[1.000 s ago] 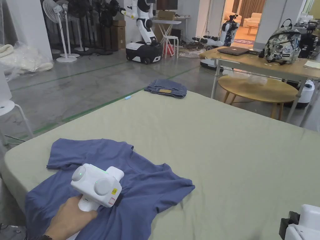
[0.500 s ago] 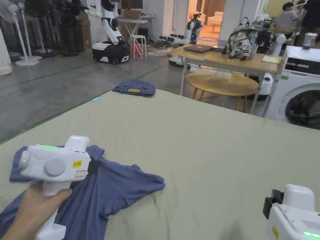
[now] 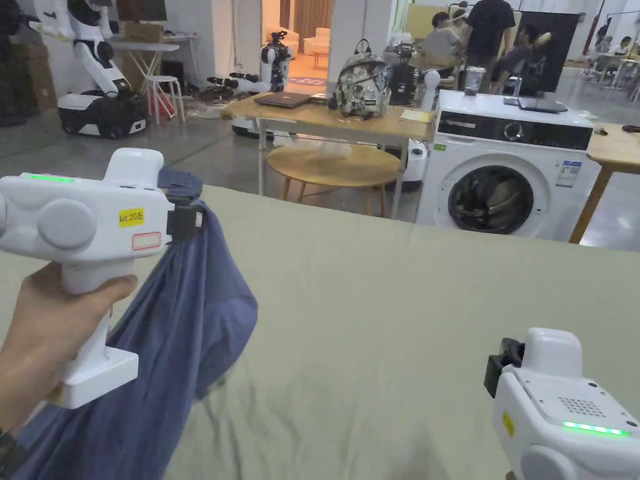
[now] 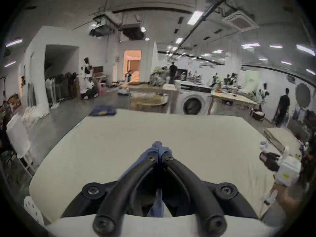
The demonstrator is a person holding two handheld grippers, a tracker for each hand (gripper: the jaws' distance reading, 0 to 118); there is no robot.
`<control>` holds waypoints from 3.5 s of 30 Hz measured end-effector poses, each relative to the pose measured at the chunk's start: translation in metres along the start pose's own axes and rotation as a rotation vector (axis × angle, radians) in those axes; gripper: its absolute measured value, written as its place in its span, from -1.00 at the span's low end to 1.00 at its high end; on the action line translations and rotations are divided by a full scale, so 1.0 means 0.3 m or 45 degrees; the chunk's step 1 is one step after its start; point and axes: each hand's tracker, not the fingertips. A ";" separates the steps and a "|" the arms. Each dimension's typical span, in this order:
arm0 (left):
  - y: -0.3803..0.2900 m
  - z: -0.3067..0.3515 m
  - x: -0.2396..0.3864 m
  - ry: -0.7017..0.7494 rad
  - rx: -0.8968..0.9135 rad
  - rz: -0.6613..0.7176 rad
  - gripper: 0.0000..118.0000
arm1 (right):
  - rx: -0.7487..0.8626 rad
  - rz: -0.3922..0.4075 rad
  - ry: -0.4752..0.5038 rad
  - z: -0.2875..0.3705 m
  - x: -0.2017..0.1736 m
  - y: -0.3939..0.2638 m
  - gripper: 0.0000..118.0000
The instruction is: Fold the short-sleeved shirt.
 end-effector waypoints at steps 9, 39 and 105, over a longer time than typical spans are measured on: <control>0.047 -0.276 0.509 -0.382 -0.040 -0.134 -1.00 | 0.019 -0.075 -0.156 0.091 0.204 -0.009 -1.00; -0.349 -0.365 0.890 -0.567 -0.197 -0.051 0.05 | -0.075 -0.143 -0.289 0.148 0.403 -0.092 -1.00; -0.548 -0.529 0.209 -0.001 -0.650 0.117 -1.00 | -1.049 -0.423 -0.045 -0.492 0.611 -0.251 0.16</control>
